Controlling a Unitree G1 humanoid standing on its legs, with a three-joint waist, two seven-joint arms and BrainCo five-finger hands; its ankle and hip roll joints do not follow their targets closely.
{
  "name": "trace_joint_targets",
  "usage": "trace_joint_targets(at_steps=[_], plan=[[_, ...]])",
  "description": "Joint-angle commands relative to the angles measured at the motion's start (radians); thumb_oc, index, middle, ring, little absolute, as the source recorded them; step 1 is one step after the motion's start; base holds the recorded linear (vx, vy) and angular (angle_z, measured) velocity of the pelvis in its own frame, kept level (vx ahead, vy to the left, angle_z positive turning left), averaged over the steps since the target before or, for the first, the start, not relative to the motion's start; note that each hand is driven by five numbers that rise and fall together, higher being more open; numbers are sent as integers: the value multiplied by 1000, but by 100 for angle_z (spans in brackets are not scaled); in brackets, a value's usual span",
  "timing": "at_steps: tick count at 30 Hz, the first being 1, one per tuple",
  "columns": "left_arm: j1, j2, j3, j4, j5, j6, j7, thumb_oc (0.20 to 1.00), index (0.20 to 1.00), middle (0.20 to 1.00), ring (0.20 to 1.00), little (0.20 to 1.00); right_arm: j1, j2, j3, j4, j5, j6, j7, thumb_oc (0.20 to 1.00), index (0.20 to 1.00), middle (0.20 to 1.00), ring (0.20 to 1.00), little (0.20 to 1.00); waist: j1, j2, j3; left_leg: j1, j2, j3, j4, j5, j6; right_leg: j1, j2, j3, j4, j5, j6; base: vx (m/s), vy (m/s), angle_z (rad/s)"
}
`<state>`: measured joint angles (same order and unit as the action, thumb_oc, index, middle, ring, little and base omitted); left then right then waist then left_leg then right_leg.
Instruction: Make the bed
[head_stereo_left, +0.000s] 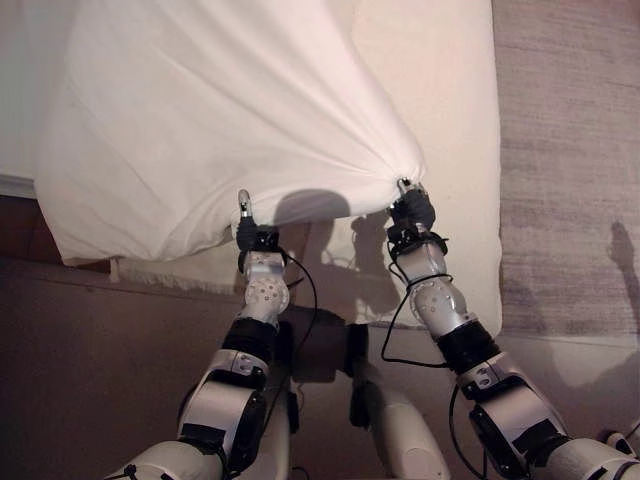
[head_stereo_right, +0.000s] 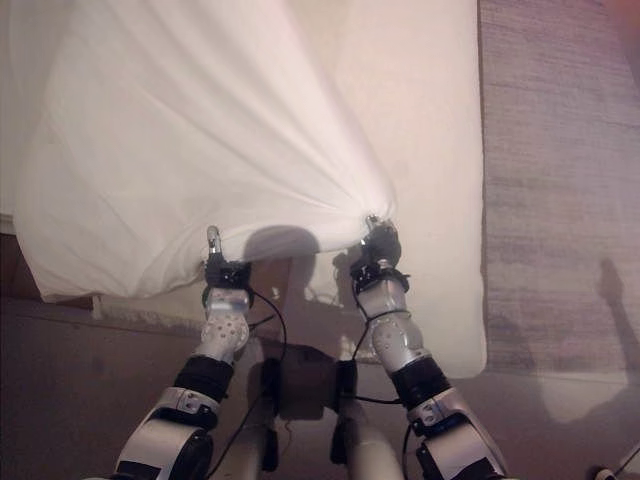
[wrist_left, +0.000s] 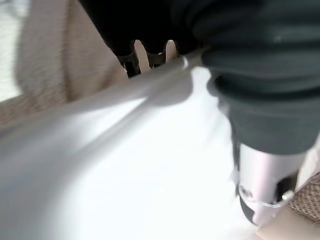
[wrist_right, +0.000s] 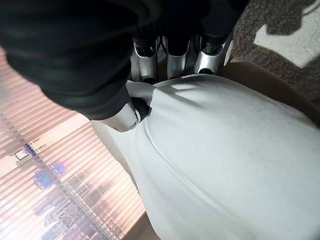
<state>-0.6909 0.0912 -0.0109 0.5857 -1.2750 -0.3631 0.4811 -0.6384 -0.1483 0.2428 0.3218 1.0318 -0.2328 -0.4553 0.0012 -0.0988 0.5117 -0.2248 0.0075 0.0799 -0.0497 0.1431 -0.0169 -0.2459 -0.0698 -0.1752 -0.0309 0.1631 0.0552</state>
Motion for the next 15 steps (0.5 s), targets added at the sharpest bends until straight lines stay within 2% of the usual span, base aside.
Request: trace_joint_targets(at_steps=[1, 6, 7, 9, 10, 12, 15], plan=[[50, 145, 162, 94, 56, -116, 10, 1000, 1000, 1000, 1000, 1000, 169, -80, -228, 2, -17, -183, -37, 200, 200, 200, 200, 200, -9, 12, -187, -6, -17, 45, -35, -31, -50, -51, -5, -4, 59, -38, 70, 37, 16, 2], [27, 200, 161, 109, 73, -96, -1, 1000, 1000, 1000, 1000, 1000, 187, -85, -225, -8, -10, -181, -19, 200, 200, 200, 200, 200, -13, 9, -182, -13, -16, 45, -37, -32, -52, -56, -6, -9, 57, -38, 71, 19, 9, 1], [20, 216, 158, 122, 79, -89, -2, 733, 733, 733, 733, 733, 193, -85, -224, -12, -8, -181, -11, 200, 200, 200, 200, 200, -15, 7, -180, -16, -16, 44, -37, -32, -51, -59, -5, -8, 57, -36, 71, 19, 6, 3], [12, 250, 146, 137, 95, -67, -18, 341, 341, 341, 341, 341, 215, -85, -220, -21, 1, -178, 9, 200, 200, 200, 200, 200, -19, 3, -180, -23, -15, 44, -37, -31, -49, -65, -3, -7, 54, -34, 71, 0, 0, 0], [11, 253, 146, 140, 94, -66, -20, 200, 200, 200, 200, 200, 216, -83, -220, -22, 3, -178, 11, 200, 200, 200, 200, 200, -20, 1, -181, -24, -15, 44, -37, -31, -49, -66, -3, -7, 54, -33, 71, 0, 0, 0], [2, 295, 127, 158, 127, -25, -37, 200, 200, 200, 200, 200, 248, -79, -214, -42, 13, -175, 36, 200, 200, 200, 200, 200, -27, -3, -178, -26, -11, 41, -36, -38, -45, -71, 3, 0, 52, -34, 74, 38, 8, 3], [0, 324, 112, 165, 154, 2, -60, 200, 200, 200, 200, 200, 271, -77, -220, -52, 20, -171, 59, 200, 200, 200, 200, 200, -32, -7, -179, -33, -8, 40, -37, -36, -44, -77, 5, 4, 45, -31, 73, 22, 8, 2]])
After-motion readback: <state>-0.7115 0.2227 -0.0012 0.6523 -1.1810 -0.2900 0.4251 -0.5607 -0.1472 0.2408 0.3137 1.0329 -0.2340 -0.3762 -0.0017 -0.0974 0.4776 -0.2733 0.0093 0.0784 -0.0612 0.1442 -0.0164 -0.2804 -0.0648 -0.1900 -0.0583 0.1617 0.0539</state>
